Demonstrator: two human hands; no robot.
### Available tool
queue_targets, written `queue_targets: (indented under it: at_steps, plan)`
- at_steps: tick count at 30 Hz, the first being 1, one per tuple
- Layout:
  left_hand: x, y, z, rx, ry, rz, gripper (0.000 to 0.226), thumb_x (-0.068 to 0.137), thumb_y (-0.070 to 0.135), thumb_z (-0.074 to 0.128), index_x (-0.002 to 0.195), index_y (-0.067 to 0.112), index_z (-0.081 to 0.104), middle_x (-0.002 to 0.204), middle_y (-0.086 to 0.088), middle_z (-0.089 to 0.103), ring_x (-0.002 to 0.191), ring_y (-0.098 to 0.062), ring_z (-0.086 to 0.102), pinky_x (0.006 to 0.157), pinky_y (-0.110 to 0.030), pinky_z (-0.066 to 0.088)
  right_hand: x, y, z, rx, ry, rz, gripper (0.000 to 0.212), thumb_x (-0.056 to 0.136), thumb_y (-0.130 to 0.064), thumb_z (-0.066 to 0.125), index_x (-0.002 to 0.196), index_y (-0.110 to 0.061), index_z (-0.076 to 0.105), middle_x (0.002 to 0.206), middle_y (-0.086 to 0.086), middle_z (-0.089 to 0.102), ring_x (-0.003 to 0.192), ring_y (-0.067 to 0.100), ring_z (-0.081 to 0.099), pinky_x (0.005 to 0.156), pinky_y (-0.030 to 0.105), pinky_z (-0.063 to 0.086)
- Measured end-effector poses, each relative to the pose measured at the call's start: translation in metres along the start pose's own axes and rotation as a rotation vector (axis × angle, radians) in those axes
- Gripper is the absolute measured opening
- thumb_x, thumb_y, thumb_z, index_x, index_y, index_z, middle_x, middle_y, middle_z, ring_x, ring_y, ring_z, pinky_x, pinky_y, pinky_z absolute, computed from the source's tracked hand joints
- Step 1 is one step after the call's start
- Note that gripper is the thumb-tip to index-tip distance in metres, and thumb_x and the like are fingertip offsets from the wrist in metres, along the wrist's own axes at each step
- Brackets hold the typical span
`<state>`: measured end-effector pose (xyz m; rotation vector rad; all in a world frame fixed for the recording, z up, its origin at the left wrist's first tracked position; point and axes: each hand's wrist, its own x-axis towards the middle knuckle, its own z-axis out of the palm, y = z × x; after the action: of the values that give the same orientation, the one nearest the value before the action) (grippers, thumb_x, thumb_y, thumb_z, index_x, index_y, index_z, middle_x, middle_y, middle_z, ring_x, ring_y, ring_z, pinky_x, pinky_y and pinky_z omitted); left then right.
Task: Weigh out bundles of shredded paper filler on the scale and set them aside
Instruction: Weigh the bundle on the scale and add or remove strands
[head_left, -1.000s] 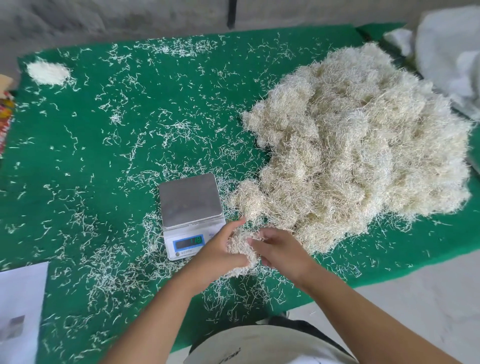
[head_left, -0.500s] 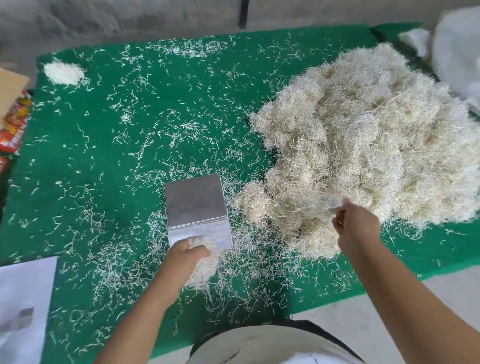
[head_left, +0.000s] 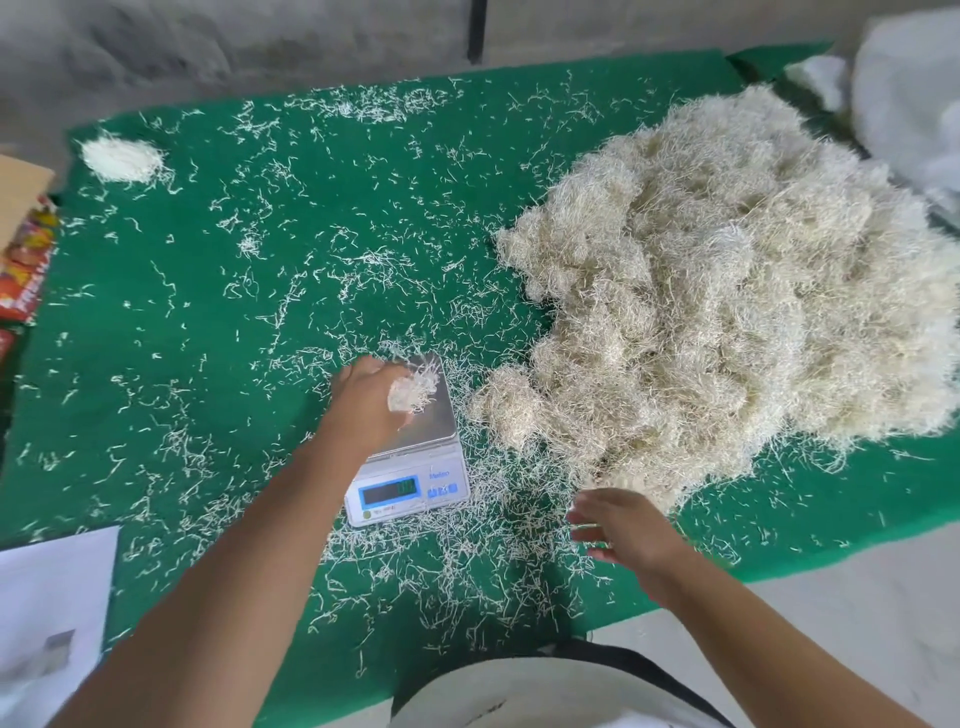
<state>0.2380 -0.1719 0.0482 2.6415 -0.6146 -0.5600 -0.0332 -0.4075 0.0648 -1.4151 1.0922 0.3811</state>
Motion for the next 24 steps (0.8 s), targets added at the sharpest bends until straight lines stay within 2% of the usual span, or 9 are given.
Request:
queue_targets:
  at_steps: [3, 5, 7, 8, 10, 12, 19, 24]
  plan:
    - [-0.002, -0.002, -0.006, -0.001, -0.065, 0.007, 0.063, 0.092, 0.024, 0.076, 0.150, 0.025, 0.052, 0.155, -0.008, 0.040, 0.145, -0.029, 0.031, 0.123, -0.050, 0.028, -0.004, 0.002, 0.004, -0.051, -0.050, 0.002, 0.019, 0.107, -0.027, 0.062, 0.121, -0.017, 0.068, 0.105, 0.002, 0.080, 0.096, 0.024, 0.077, 0.078, 0.034, 0.063]
    - [-0.016, -0.007, -0.016, -0.045, 0.055, 0.013, 0.051, 0.096, 0.029, 0.071, 0.145, 0.025, 0.056, 0.152, -0.003, 0.045, 0.131, -0.020, 0.047, 0.114, -0.042, 0.039, -0.005, 0.002, 0.004, -0.043, -0.048, 0.000, 0.018, 0.106, -0.028, 0.062, 0.120, -0.018, 0.068, 0.101, -0.001, 0.081, 0.094, 0.022, 0.078, 0.075, 0.032, 0.063]
    - [-0.037, -0.012, -0.028, -0.105, 0.218, -0.011, 0.038, 0.098, 0.033, 0.068, 0.135, 0.025, 0.063, 0.137, 0.002, 0.058, 0.106, -0.012, 0.058, 0.094, -0.033, 0.047, -0.005, 0.001, 0.003, -0.028, -0.041, 0.003, 0.018, 0.106, -0.028, 0.063, 0.120, -0.018, 0.069, 0.098, -0.002, 0.082, 0.092, 0.021, 0.079, 0.071, 0.031, 0.062]
    - [-0.050, -0.014, -0.032, -0.153, 0.268, -0.030, 0.033, 0.098, 0.033, 0.067, 0.130, 0.025, 0.066, 0.128, 0.002, 0.065, 0.101, -0.012, 0.062, 0.089, -0.032, 0.049, -0.005, 0.002, 0.003, -0.022, -0.034, 0.008, 0.018, 0.106, -0.027, 0.063, 0.119, -0.017, 0.069, 0.098, -0.002, 0.082, 0.092, 0.021, 0.079, 0.071, 0.032, 0.062]
    - [-0.073, -0.020, -0.034, -0.233, 0.280, -0.063, 0.023, 0.099, 0.029, 0.066, 0.120, 0.023, 0.071, 0.113, 0.003, 0.072, 0.098, -0.013, 0.067, 0.083, -0.030, 0.051, -0.003, 0.005, 0.005, -0.030, -0.021, 0.023, 0.017, 0.106, -0.027, 0.064, 0.118, -0.016, 0.070, 0.097, 0.000, 0.082, 0.094, 0.025, 0.078, 0.080, 0.040, 0.065]
    - [-0.089, -0.025, -0.031, -0.239, 0.263, -0.098, 0.017, 0.099, 0.026, 0.065, 0.114, 0.024, 0.073, 0.106, 0.005, 0.074, 0.094, -0.012, 0.067, 0.075, -0.024, 0.047, -0.002, 0.007, 0.008, -0.047, -0.028, 0.024, 0.018, 0.106, -0.028, 0.063, 0.118, -0.015, 0.070, 0.098, 0.001, 0.082, 0.096, 0.026, 0.078, 0.085, 0.043, 0.062]
    - [-0.101, -0.039, -0.024, -0.257, 0.248, -0.121, 0.018, 0.100, 0.026, 0.064, 0.115, 0.023, 0.073, 0.106, 0.006, 0.075, 0.091, -0.010, 0.065, 0.075, -0.026, 0.045, -0.002, -0.002, 0.024, -0.084, -0.075, 0.020, 0.018, 0.106, -0.031, 0.064, 0.119, -0.019, 0.070, 0.099, -0.001, 0.082, 0.095, 0.023, 0.078, 0.072, 0.033, 0.060]
    - [-0.101, -0.040, -0.026, -0.283, 0.276, -0.132, 0.015, 0.100, 0.025, 0.064, 0.112, 0.025, 0.074, 0.096, 0.014, 0.069, 0.083, 0.007, 0.059, 0.066, -0.016, 0.039, -0.001, -0.008, 0.029, -0.105, -0.095, 0.001, 0.018, 0.106, -0.029, 0.063, 0.119, -0.018, 0.070, 0.099, -0.001, 0.082, 0.096, 0.022, 0.079, 0.081, 0.037, 0.062]
